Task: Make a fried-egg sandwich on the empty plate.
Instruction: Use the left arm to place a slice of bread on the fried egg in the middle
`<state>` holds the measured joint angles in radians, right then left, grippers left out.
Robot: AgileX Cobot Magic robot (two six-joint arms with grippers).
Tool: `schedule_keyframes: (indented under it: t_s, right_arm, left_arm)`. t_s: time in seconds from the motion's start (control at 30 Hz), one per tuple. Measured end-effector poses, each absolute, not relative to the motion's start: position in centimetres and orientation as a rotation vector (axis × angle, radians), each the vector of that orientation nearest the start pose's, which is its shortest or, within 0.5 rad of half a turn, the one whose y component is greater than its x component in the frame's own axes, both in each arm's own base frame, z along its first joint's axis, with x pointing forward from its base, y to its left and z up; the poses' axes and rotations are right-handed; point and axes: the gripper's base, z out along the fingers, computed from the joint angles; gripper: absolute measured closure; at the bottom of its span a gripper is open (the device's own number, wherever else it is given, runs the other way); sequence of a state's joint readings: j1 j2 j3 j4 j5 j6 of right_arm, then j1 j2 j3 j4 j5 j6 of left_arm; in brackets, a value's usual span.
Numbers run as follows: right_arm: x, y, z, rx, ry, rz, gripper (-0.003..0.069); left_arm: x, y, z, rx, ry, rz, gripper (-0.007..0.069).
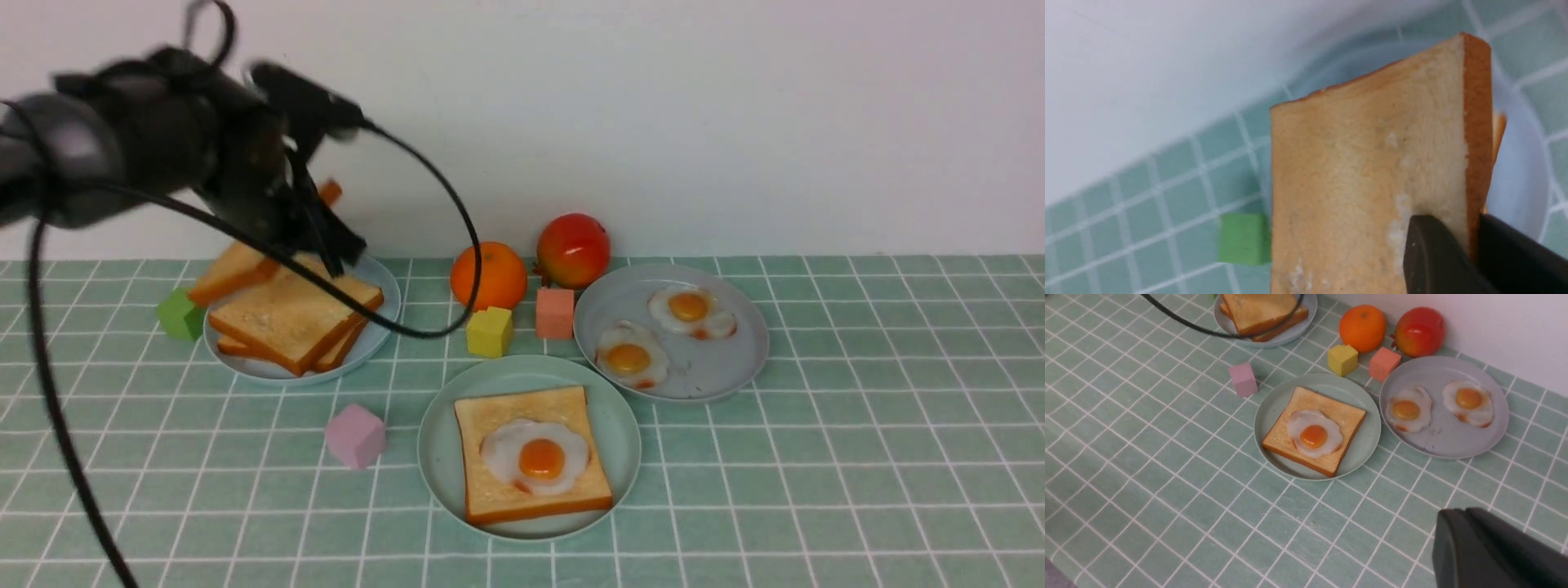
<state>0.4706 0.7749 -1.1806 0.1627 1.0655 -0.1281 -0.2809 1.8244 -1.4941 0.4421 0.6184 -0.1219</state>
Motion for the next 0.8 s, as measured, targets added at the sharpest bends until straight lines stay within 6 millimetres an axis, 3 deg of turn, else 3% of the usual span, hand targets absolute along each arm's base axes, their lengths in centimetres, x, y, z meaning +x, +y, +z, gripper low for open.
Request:
schedule_keyframes:
  t_s: [0.23, 0.37, 0.5, 0.67, 0.8]
  right_arm:
    - [7.9, 5.1, 44.3, -0.622, 2.003, 0.36, 0.0627]
    - [6.9, 4.6, 44.6, -0.615, 1.972, 0.357, 0.0627]
    - [5.7, 4.0, 44.6, -0.607, 1.971, 0.363, 0.0627]
    - [4.7, 3.5, 44.5, -0.611, 1.981, 0.361, 0.0627]
    - [4.3, 3.2, 44.5, -0.607, 1.977, 0.361, 0.0627]
  left_arm:
    - [38.1, -9.4, 31.6, 0.5, 2.313, 0.256, 0.0522]
    - [35.3, -12.2, 32.2, 0.7, 2.267, 0.231, 0.0522]
    - [30.3, -18.3, 30.0, 1.112, 2.172, 0.124, 0.0522]
    - [26.4, -21.7, 26.2, 1.417, 2.095, 0.077, 0.0522]
    - [25.4, -22.7, 25.3, 1.522, 1.988, 0.094, 0.0522]
